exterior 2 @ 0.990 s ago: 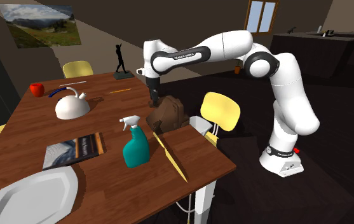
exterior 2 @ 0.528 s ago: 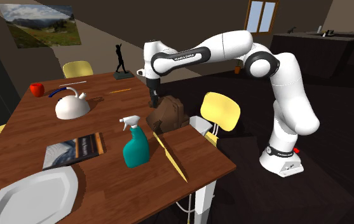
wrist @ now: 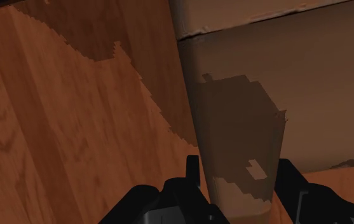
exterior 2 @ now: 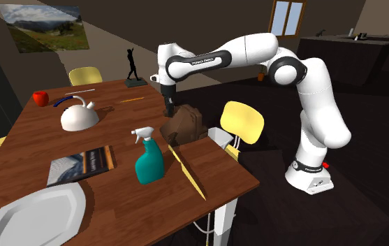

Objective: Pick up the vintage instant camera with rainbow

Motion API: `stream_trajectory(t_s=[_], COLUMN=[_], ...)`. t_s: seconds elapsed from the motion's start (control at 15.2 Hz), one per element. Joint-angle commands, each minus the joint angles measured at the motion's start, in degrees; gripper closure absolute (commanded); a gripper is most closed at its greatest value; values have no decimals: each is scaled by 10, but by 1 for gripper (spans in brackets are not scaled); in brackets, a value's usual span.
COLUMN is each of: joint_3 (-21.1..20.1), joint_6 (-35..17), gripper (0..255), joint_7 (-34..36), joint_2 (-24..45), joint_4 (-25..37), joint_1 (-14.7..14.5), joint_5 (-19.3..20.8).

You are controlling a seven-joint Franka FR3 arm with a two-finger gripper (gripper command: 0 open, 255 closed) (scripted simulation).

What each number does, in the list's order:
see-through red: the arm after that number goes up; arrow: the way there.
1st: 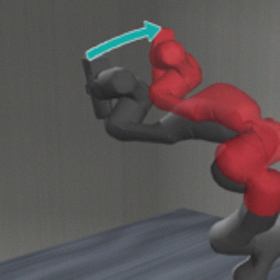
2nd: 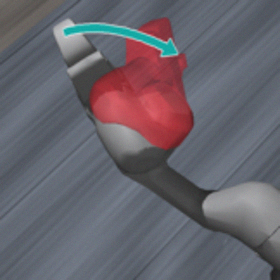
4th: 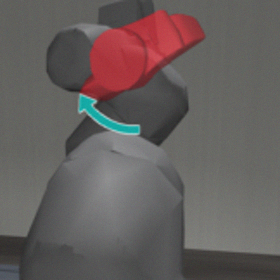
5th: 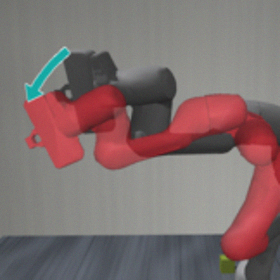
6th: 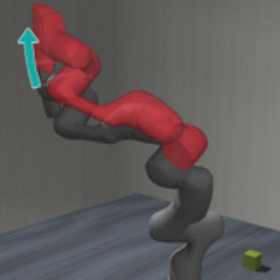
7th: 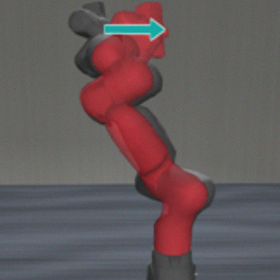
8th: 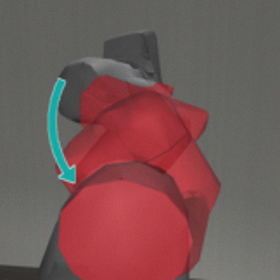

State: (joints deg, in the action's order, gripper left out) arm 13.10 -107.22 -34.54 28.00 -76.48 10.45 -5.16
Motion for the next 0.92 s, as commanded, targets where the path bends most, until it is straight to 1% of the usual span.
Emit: stream_trajectory(t_s=[0.0,0.73,0.86], joint_3=[0,1,1], joint_6=[15,107,108], gripper=[255,255,255], joint_7=[0,1,1], joint_2=[-1,11,11], joint_4=[17,120,122], joint_1=[1,9,9], joint_5=[0,-1,-1])
